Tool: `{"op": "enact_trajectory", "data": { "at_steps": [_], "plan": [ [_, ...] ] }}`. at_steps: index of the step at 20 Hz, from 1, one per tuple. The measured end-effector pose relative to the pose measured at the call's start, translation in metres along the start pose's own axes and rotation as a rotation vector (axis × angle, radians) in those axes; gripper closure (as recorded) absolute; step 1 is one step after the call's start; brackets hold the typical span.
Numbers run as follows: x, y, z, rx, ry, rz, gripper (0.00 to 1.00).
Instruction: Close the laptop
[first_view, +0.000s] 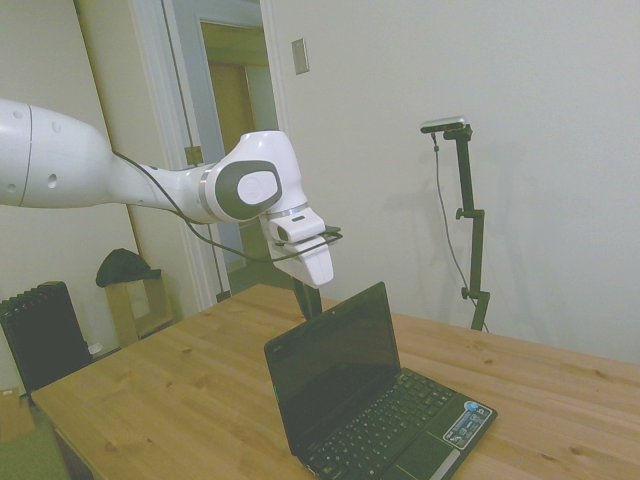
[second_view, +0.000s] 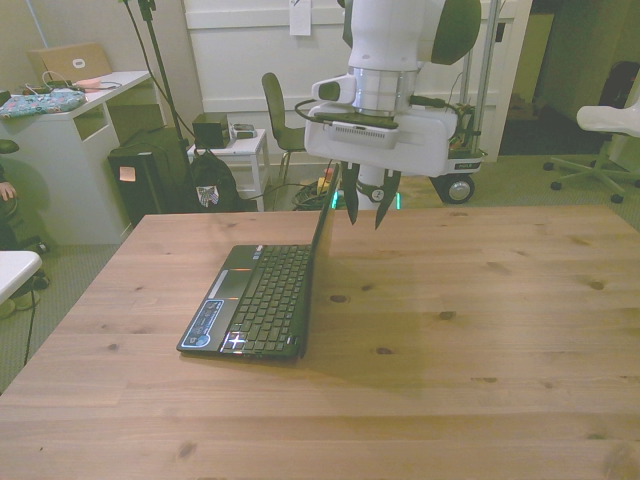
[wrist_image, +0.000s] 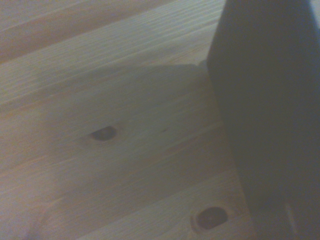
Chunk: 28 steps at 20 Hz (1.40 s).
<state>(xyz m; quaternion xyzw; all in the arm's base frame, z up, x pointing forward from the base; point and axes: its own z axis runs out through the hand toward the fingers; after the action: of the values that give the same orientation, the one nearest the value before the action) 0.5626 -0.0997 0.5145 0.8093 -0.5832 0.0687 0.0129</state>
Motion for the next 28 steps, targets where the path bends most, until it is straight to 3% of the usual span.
{"op": "enact_trajectory", "data": {
  "at_steps": [8,12,19,24,28],
  "plan": [
    [0.037,0.027,0.006,-0.014,-0.004,0.043,1.00],
    [0.081,0.064,0.013,-0.031,-0.007,0.070,1.00],
    [0.145,0.144,0.070,-0.091,-0.038,0.117,1.00],
    [0.163,0.166,0.123,-0.140,-0.056,0.132,1.00],
    [0.164,0.161,0.111,-0.113,-0.050,0.132,1.00]
  ]
}}
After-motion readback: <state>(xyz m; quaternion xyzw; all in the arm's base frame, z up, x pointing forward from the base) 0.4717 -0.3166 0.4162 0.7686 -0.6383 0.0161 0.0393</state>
